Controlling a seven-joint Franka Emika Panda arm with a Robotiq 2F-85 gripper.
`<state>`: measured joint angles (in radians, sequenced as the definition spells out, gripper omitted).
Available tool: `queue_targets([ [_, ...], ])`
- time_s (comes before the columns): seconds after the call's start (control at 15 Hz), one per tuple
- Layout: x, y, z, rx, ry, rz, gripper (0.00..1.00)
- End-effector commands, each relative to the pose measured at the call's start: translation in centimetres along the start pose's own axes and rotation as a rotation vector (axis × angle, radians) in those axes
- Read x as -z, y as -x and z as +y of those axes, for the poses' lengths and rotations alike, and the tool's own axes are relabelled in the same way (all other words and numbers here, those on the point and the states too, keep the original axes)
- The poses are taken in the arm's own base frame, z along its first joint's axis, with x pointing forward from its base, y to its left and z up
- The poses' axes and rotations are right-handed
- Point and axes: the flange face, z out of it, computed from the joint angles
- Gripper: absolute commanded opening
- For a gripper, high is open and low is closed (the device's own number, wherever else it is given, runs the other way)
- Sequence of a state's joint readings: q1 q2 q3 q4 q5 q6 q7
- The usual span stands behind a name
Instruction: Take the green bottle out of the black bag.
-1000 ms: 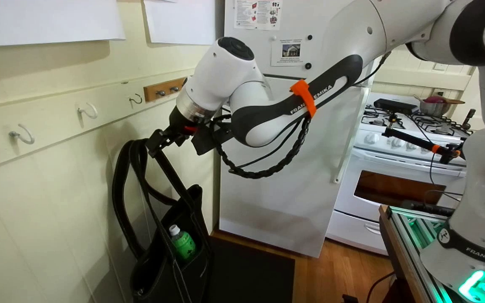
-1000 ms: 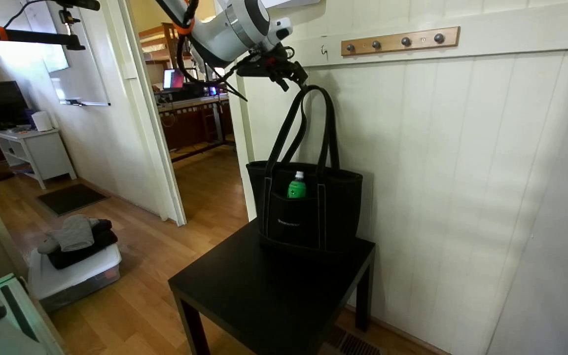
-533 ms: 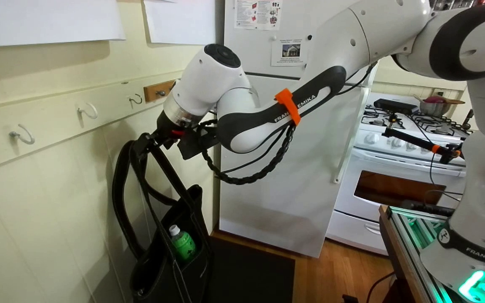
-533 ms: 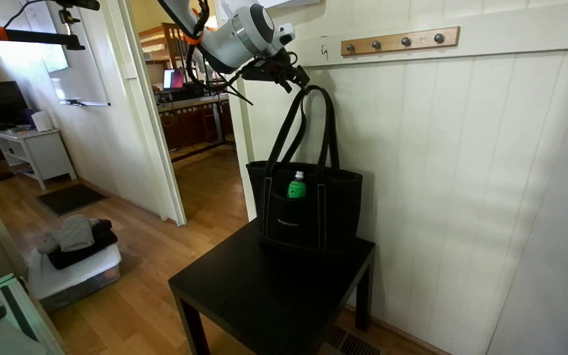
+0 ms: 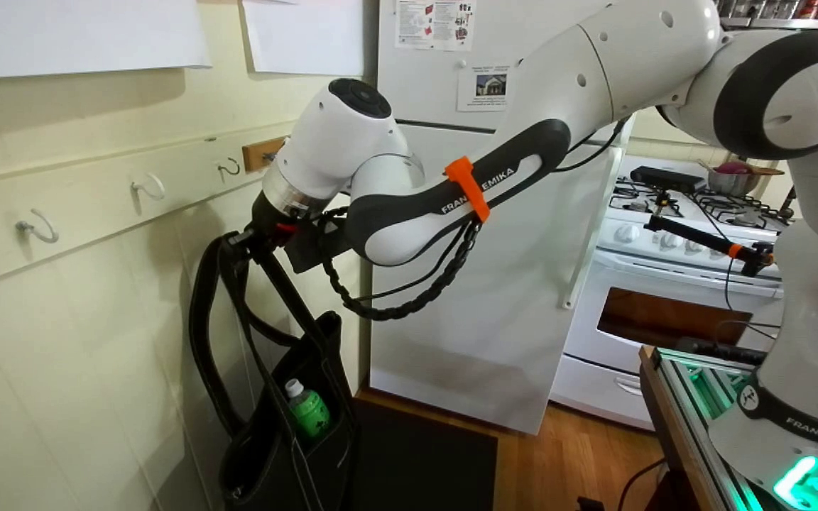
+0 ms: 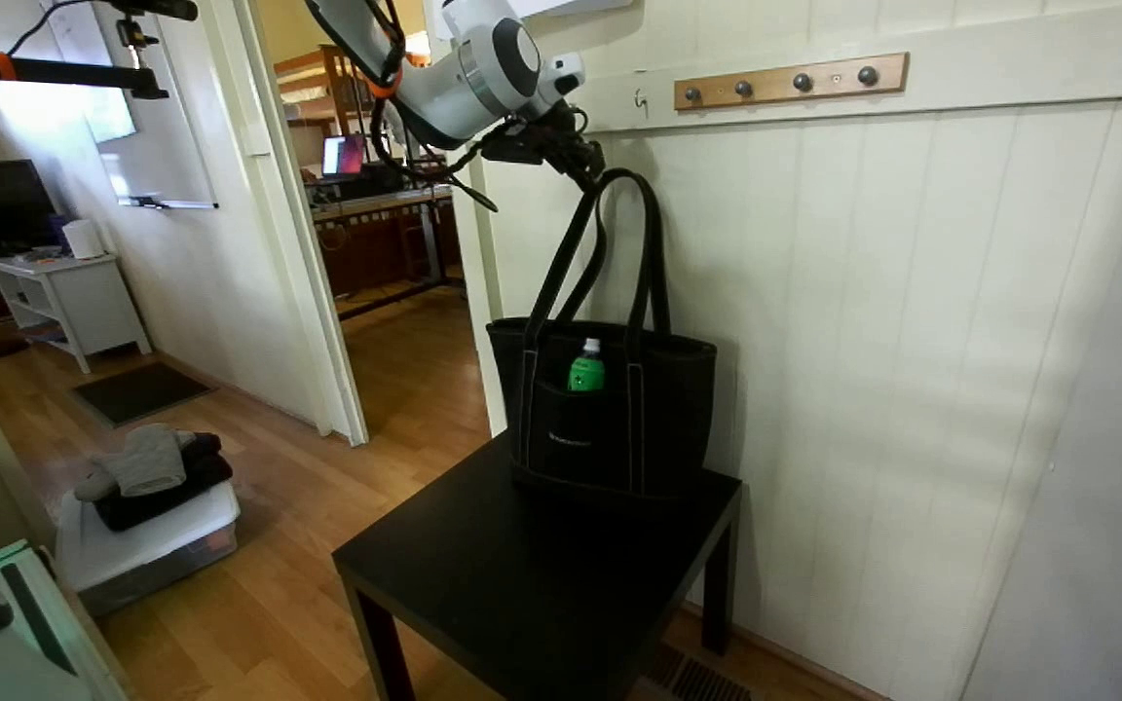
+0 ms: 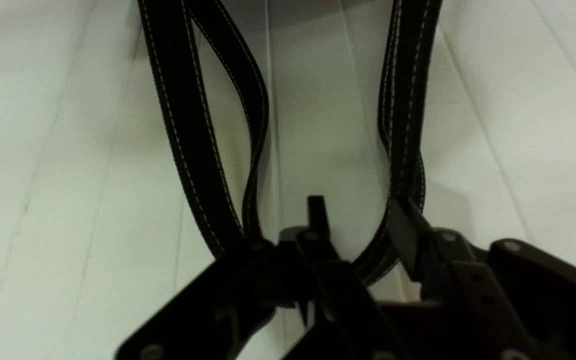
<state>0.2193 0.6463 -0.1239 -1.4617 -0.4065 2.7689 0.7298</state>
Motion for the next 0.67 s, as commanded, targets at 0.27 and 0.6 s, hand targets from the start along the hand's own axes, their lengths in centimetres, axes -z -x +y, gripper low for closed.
queue_targets([
  [0.27, 0.4, -0.5, 0.4, 0.011, -0.018, -0.010, 0.00],
  [0.6, 1.9, -0.1, 0.3, 0.069, -0.023, -0.033, 0.00],
])
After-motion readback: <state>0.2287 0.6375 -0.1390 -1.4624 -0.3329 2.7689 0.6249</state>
